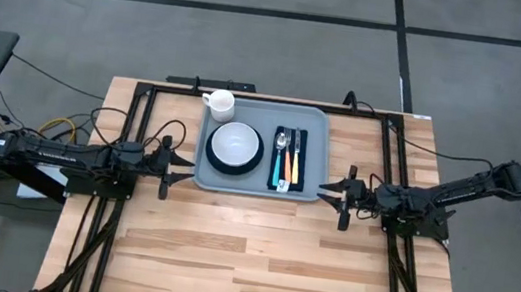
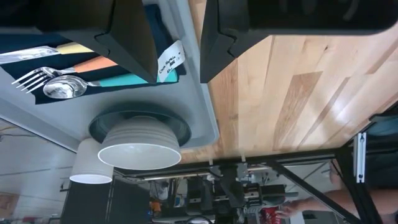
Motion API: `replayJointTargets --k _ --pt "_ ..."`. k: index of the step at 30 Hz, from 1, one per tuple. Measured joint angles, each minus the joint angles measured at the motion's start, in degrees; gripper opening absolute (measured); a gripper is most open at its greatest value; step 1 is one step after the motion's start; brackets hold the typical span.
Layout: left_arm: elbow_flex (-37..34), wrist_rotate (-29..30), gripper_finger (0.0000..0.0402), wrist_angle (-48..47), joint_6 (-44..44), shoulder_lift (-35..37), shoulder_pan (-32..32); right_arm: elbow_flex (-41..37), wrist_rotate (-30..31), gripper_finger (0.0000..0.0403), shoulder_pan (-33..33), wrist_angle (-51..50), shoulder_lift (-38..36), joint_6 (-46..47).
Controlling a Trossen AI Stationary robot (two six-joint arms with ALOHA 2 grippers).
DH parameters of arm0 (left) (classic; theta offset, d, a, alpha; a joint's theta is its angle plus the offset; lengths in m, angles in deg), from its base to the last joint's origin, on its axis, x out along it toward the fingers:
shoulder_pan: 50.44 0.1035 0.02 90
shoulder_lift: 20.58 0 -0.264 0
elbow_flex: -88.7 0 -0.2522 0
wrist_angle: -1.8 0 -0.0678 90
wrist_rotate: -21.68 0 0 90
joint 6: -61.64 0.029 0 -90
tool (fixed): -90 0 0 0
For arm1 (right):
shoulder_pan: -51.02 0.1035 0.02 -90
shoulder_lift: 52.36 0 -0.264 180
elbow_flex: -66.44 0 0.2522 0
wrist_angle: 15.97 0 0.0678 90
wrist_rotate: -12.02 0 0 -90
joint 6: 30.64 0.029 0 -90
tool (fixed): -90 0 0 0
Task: Set up tray
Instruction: Return to home position
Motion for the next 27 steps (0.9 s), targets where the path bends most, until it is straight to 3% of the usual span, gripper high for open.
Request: replayJointTargets --k 27 --pt "0.0 0.02 0.0142 -0.02 -0.05 0.0 0.02 0.0 0.0 0.0113 0.01 -0.02 0.0 0.0"
